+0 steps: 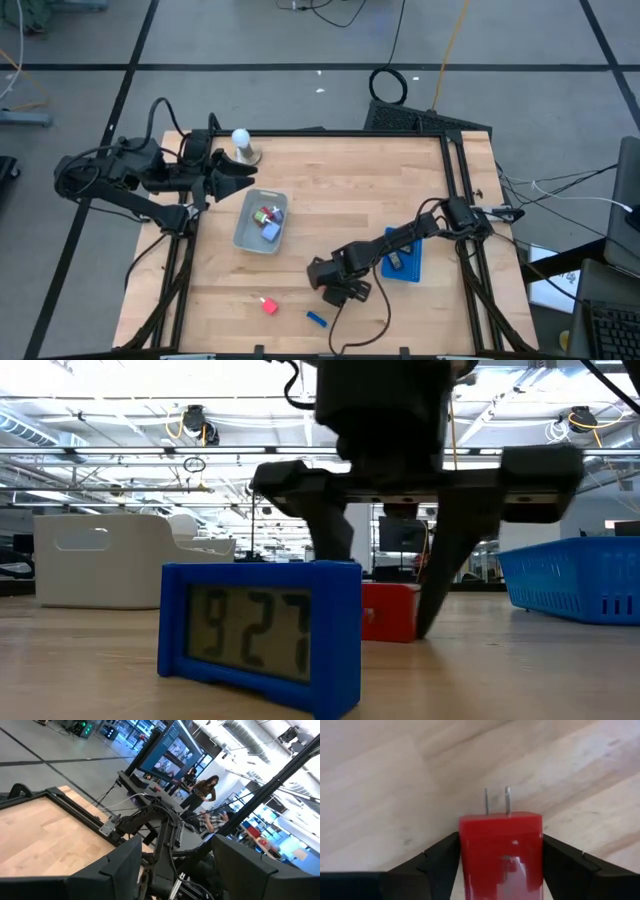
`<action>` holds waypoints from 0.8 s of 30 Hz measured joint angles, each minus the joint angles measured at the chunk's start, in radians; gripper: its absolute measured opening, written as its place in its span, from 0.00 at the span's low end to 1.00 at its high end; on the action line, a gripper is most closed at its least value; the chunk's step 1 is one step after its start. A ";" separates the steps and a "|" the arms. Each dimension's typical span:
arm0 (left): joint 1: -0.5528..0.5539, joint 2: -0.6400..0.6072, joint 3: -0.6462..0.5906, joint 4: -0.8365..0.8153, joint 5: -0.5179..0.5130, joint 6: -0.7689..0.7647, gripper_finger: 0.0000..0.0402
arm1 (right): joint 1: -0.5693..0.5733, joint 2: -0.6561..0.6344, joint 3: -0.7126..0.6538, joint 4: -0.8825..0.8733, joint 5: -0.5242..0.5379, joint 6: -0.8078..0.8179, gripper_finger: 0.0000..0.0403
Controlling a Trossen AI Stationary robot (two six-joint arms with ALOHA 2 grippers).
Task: Pick & Place Office items
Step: Put the red charger adapter into the gray bin
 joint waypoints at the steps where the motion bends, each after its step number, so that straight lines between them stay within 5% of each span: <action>1: 0.000 0.000 0.000 0.000 0.000 0.000 0.60 | 0.004 0.000 0.000 -0.005 0.000 0.002 0.58; 12: 0.000 0.000 0.000 0.000 0.000 -0.003 0.60 | 0.031 -0.002 0.000 0.001 0.071 0.081 0.51; 24: -0.001 -0.002 -0.001 -0.001 0.001 0.001 0.60 | 0.028 -0.045 -0.003 0.151 0.091 0.375 0.51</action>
